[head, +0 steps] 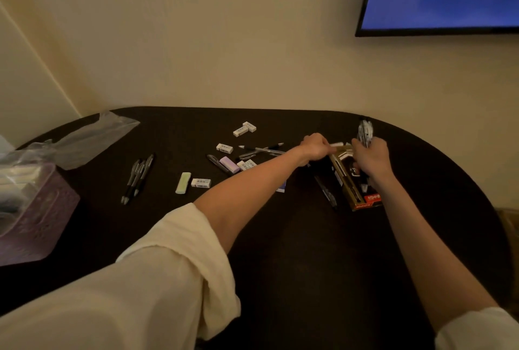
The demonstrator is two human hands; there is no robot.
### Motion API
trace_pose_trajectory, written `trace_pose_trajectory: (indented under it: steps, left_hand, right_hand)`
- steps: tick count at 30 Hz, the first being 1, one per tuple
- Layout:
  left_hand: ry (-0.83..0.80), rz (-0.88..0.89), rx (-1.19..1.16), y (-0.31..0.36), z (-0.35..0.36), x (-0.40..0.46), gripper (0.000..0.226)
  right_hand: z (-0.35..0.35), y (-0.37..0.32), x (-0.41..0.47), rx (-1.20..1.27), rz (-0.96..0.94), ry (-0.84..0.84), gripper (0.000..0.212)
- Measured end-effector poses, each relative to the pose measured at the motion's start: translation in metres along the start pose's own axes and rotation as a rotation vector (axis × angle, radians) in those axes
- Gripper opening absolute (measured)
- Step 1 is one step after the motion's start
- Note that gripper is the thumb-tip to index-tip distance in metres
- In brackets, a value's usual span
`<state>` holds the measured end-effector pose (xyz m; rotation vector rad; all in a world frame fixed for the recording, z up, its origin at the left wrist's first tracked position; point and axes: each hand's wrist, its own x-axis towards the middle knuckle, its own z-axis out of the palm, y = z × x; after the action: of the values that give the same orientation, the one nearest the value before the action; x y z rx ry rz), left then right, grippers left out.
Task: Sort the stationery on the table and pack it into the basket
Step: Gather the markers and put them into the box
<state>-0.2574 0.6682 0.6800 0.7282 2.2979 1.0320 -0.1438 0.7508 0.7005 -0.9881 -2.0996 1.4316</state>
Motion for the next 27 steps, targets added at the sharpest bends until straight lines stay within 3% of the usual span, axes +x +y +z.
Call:
trace_pose_trajectory:
  steps: [2, 5, 10, 17, 23, 27]
  left_hand:
    - [0.074, 0.046, -0.093, 0.005, -0.009, -0.003, 0.013]
    - [0.223, 0.157, -0.151, 0.011, -0.034, -0.013, 0.006]
    - [0.382, 0.385, -0.029, 0.007, -0.099, -0.062, 0.009]
    - [0.165, 0.448, 0.219, -0.019, -0.189, -0.177, 0.002]
    - [0.134, 0.426, 0.560, -0.053, -0.203, -0.255, 0.007]
    - [0.185, 0.424, 0.696, -0.072, -0.212, -0.285, 0.007]
  right_hand:
    - [0.001, -0.005, -0.003, -0.021, -0.063, 0.005, 0.020]
    - [0.004, -0.017, -0.011, 0.003, -0.161, 0.019, 0.014]
    - [0.020, -0.046, -0.042, 0.248, -0.256, -0.092, 0.016]
    - [0.049, -0.095, -0.097, 0.343, -0.406, -0.154, 0.022]
    - [0.087, -0.102, -0.140, 0.190, -0.360, -0.590, 0.033]
    - [0.109, -0.107, -0.169, 0.137, -0.309, -0.721, 0.027]
